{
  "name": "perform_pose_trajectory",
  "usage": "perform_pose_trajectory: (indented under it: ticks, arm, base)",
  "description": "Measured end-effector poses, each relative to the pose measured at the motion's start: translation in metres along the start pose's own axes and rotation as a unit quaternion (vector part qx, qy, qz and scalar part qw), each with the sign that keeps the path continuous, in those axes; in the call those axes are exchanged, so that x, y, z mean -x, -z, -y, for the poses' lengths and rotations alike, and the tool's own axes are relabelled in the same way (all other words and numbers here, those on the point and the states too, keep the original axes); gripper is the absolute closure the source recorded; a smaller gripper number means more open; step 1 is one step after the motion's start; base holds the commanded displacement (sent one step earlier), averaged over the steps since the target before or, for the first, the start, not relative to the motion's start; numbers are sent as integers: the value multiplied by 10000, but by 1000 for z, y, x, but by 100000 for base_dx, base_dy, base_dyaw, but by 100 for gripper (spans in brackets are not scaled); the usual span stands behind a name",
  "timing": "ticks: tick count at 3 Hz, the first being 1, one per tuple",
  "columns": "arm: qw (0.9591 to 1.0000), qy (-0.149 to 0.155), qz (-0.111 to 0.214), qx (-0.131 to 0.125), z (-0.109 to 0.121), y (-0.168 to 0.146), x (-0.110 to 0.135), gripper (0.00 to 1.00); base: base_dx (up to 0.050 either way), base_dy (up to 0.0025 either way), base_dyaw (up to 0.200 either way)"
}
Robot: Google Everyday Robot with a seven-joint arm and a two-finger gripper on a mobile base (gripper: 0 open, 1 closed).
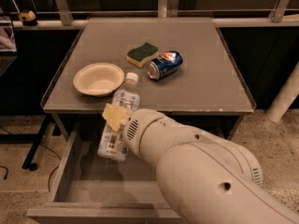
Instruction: Place blue plastic bottle into top drawer
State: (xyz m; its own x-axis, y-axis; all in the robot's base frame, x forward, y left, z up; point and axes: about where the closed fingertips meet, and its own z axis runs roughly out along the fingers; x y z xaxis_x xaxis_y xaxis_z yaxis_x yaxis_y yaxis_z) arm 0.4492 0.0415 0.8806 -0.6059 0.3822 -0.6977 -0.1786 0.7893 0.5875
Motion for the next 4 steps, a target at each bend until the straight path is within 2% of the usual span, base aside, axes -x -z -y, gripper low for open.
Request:
perform_pose_trajectory:
  ticks: [2, 3, 4]
  arm:
    - [9999, 51, 91, -39, 1, 3, -1, 100]
    - [9982, -320, 410, -282, 17, 17, -11, 100]
    - [9915, -771, 843, -628, 39, 35, -26, 100]
  base:
    - [0, 0, 0]
    - [0, 0, 0]
    - [0, 0, 0]
